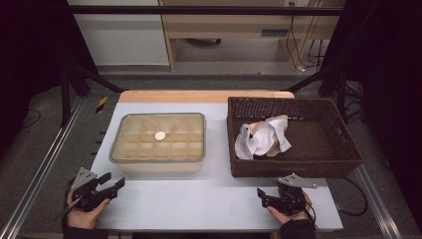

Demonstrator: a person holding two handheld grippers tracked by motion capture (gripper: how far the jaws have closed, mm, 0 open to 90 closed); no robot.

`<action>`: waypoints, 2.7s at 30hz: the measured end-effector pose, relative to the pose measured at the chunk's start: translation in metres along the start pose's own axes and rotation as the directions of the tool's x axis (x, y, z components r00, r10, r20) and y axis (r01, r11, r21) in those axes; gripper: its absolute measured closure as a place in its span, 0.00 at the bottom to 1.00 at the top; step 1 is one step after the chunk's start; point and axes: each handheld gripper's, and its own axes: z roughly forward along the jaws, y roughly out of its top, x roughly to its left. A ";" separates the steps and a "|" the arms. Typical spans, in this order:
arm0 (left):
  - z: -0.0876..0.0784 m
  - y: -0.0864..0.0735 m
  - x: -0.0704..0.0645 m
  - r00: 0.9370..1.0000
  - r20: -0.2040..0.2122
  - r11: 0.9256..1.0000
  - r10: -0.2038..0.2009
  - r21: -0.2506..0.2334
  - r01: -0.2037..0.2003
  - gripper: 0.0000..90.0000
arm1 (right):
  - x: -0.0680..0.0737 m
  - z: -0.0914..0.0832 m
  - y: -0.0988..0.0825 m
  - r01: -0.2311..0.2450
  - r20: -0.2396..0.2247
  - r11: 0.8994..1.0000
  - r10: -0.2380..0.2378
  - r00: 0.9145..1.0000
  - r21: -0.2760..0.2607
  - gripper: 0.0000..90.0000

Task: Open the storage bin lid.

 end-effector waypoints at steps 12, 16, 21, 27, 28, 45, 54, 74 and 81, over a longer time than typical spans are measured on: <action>-0.008 0.004 -0.001 1.000 0.020 0.999 -0.024 -0.030 0.024 0.45 | 0.046 0.011 0.009 0.072 -0.123 0.997 -0.068 0.990 0.022 0.26; -0.011 0.007 0.000 1.000 0.022 0.999 -0.023 -0.038 0.023 0.44 | 0.055 0.015 0.014 0.082 -0.157 0.997 -0.079 0.984 0.012 0.26; -0.014 0.012 -0.001 0.999 0.036 0.998 -0.028 -0.053 0.030 0.42 | 0.062 0.018 0.018 0.096 -0.162 0.995 -0.097 0.982 -0.012 0.26; -0.016 0.017 0.000 0.999 0.040 0.997 -0.027 -0.067 0.030 0.41 | 0.073 0.022 0.024 0.120 -0.201 0.993 -0.121 0.972 -0.020 0.27; -0.017 0.018 0.000 0.999 0.039 0.997 -0.030 -0.070 0.033 0.41 | 0.075 0.022 0.026 0.120 -0.207 0.993 -0.122 0.971 -0.021 0.27; -0.024 0.044 0.009 0.999 0.026 0.994 -0.043 -0.103 0.046 0.40 | 0.109 0.027 0.058 0.163 -0.286 0.984 -0.178 0.942 -0.074 0.31; -0.021 0.066 0.017 0.998 0.033 0.991 -0.052 -0.122 0.055 0.40 | 0.121 0.032 0.078 0.156 -0.304 0.983 -0.180 0.936 -0.102 0.30; 0.009 0.095 0.031 0.998 0.033 0.994 -0.057 -0.090 0.060 0.42 | 0.133 0.048 0.138 0.121 -0.273 0.976 -0.169 0.947 -0.183 0.32; 0.016 0.090 0.038 0.998 0.008 0.996 -0.064 -0.067 0.064 0.44 | 0.135 0.065 0.157 0.097 -0.244 0.977 -0.144 0.959 -0.192 0.32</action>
